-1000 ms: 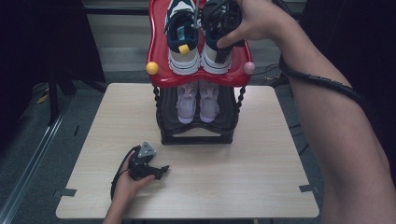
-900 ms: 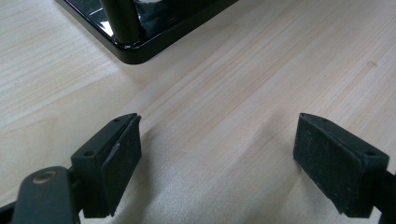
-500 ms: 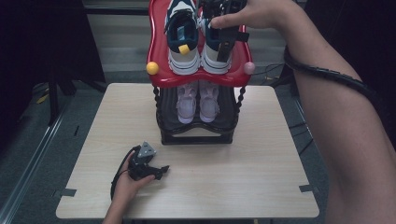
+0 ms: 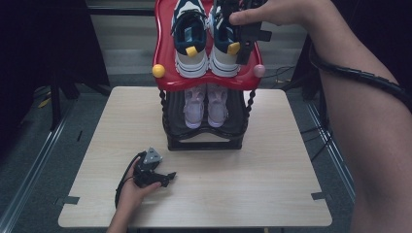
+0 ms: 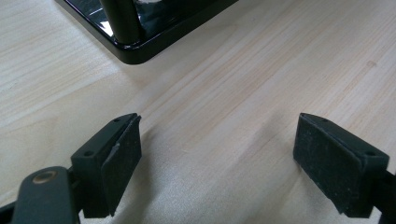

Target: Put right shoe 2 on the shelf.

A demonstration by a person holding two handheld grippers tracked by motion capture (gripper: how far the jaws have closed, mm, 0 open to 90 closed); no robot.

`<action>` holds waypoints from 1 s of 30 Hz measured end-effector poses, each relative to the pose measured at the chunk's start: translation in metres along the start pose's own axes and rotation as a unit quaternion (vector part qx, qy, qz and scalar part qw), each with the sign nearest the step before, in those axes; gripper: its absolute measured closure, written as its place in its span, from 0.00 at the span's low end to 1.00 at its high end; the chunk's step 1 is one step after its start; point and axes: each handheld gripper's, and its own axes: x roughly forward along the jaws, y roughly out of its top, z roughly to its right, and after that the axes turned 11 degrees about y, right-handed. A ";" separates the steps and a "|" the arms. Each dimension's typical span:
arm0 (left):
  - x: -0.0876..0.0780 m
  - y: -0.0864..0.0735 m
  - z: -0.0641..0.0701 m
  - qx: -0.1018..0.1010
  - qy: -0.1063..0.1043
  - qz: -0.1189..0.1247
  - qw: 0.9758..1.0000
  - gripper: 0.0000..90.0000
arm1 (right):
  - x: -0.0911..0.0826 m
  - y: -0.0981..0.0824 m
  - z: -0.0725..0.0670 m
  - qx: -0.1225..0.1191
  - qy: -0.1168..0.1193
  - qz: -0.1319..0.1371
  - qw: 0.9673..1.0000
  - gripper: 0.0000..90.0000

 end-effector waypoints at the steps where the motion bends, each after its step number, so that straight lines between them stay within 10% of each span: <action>1: 0.000 0.000 0.000 0.000 0.000 0.000 1.000 0.16 | 0.000 -0.001 -0.001 0.002 0.004 -0.002 1.000 0.21; 30: 0.000 0.000 0.000 0.001 0.000 0.001 1.000 0.16 | 0.019 -0.036 -0.031 -0.003 0.041 -0.044 0.998 0.21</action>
